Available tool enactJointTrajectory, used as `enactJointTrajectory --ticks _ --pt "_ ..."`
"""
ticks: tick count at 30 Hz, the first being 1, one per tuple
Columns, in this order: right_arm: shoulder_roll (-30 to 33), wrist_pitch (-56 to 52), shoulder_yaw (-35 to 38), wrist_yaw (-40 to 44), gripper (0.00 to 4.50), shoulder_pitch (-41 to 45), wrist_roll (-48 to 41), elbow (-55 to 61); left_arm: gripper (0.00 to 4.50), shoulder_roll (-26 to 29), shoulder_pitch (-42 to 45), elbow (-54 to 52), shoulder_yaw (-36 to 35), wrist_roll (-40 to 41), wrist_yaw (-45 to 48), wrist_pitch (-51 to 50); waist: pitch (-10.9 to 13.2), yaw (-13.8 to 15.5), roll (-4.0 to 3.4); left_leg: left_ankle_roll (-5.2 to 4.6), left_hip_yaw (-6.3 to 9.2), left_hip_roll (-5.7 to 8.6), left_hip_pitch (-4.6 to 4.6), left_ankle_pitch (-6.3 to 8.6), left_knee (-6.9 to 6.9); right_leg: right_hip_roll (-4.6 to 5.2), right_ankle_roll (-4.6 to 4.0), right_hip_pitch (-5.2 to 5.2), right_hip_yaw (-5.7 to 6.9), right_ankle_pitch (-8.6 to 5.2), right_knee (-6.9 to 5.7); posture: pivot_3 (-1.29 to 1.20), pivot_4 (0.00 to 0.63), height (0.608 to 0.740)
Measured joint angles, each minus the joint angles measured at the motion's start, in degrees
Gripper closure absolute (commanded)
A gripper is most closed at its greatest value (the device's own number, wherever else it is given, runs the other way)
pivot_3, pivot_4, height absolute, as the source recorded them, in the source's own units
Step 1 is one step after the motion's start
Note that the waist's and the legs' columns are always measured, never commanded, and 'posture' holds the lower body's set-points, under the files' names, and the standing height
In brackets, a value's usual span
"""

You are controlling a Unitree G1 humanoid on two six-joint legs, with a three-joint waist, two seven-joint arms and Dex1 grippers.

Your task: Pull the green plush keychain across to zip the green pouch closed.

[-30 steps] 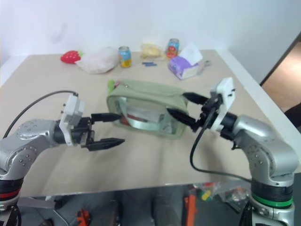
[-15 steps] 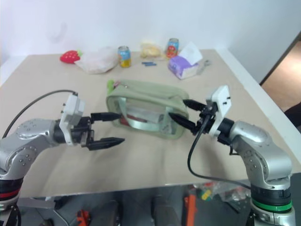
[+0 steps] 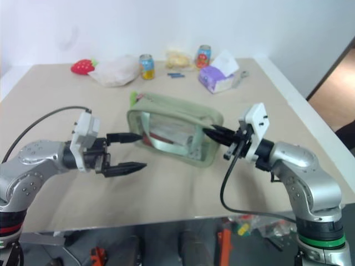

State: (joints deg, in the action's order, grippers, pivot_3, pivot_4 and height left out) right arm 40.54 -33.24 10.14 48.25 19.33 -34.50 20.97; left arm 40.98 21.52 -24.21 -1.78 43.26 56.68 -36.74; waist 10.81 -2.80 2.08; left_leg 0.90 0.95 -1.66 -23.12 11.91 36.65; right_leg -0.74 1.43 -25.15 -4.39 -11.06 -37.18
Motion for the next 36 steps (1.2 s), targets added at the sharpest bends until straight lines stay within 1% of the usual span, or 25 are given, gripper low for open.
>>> enactJointTrajectory --ticks 6,12,16,20,24,27,29,31,34,36 --pt "2.1 6.4 -3.4 11.1 4.48 6.1 1.0 -7.9 0.0 0.0 -0.1 0.0 0.0 -0.5 0.0 0.0 0.0 -0.1 0.0 0.0 -0.01 -0.01 0.03 0.0 0.0 -0.01 0.0 0.0 0.02 0.01 0.0 0.0 0.15 0.74" --pt "3.6 14.3 -6.0 21.9 4.48 13.7 4.3 -21.4 0.0 0.2 -1.0 -0.1 -0.3 -0.4 -0.1 0.0 0.0 0.0 0.0 -0.01 -0.03 0.0 -0.01 0.01 -0.01 0.0 0.0 -0.01 0.0 0.0 0.01 0.0 0.15 0.74" --pt "3.9 18.0 -6.5 25.7 4.48 17.6 6.7 -28.2 0.0 0.6 -1.8 -0.4 -0.4 -0.4 -0.1 0.0 0.0 0.0 0.0 -0.01 -0.01 0.0 -0.01 0.01 -0.03 0.0 0.0 -0.01 0.01 0.0 0.01 0.0 0.15 0.74" --pt "3.9 21.2 -7.2 28.7 4.48 17.8 7.6 -30.7 0.0 0.7 -2.4 -1.2 -0.7 -0.4 -0.3 0.0 0.0 0.0 0.0 -0.01 0.03 -0.01 -0.01 0.01 -0.03 0.0 0.1 0.01 0.05 0.06 0.0 0.0 0.15 0.74" --pt "3.1 23.2 -7.6 28.9 4.48 17.8 8.8 -31.4 0.0 0.7 -2.5 -1.4 -1.3 0.2 -1.5 -0.6 0.0 -0.2 0.0 -0.01 0.02 -0.04 0.08 0.0 -0.03 -0.03 0.04 0.01 0.04 0.07 -0.03 0.0 0.15 0.74" --pt "2.7 23.9 -7.6 27.7 4.48 17.6 9.8 -31.3 0.0 -0.4 -1.5 -0.6 -5.2 3.8 -6.0 -3.5 0.0 -0.2 0.0 -0.02 0.04 -0.09 0.11 -0.01 0.0 -0.07 -0.01 0.02 0.05 0.09 -0.08 0.0 0.15 0.74" --pt "2.3 23.6 -7.6 26.4 4.48 16.9 10.0 -30.5 0.0 -0.7 0.2 1.6 -9.4 5.9 -9.7 -5.2 0.0 -0.2 0.0 -0.07 0.04 -0.09 0.17 -0.04 0.0 -0.1 -0.04 0.04 0.05 0.12 -0.09 0.0 0.15 0.74" --pt "2.1 23.3 -7.6 25.5 4.48 16.0 10.1 -29.6 0.0 -0.7 0.7 4.0 -12.3 6.2 -12.4 -5.9 0.0 -0.5 -0.01 -0.07 0.03 -0.1 0.29 -0.04 -0.01 -0.1 -0.05 0.13 0.04 0.12 -0.1 0.0 0.15 0.74" --pt "1.9 23.2 -7.5 23.9 4.48 14.8 10.2 -28.3 0.0 -1.3 0.6 8.5 -15.0 6.1 -15.6 -6.2 0.0 -0.6 -0.01 -0.07 0.01 -0.1 0.35 -0.04 -0.02 -0.1 -0.06 0.18 0.04 0.12 -0.1 0.0 0.15 0.74" --pt "1.9 23.0 -7.5 23.4 4.48 14.5 10.3 -27.5 0.0 -1.5 0.6 11.1 -15.1 4.6 -16.2 -5.3 0.0 -0.7 -0.01 -0.07 0.01 -0.09 0.36 -0.05 -0.02 -0.1 -0.06 0.18 0.03 0.12 -0.1 0.0 0.15 0.74"
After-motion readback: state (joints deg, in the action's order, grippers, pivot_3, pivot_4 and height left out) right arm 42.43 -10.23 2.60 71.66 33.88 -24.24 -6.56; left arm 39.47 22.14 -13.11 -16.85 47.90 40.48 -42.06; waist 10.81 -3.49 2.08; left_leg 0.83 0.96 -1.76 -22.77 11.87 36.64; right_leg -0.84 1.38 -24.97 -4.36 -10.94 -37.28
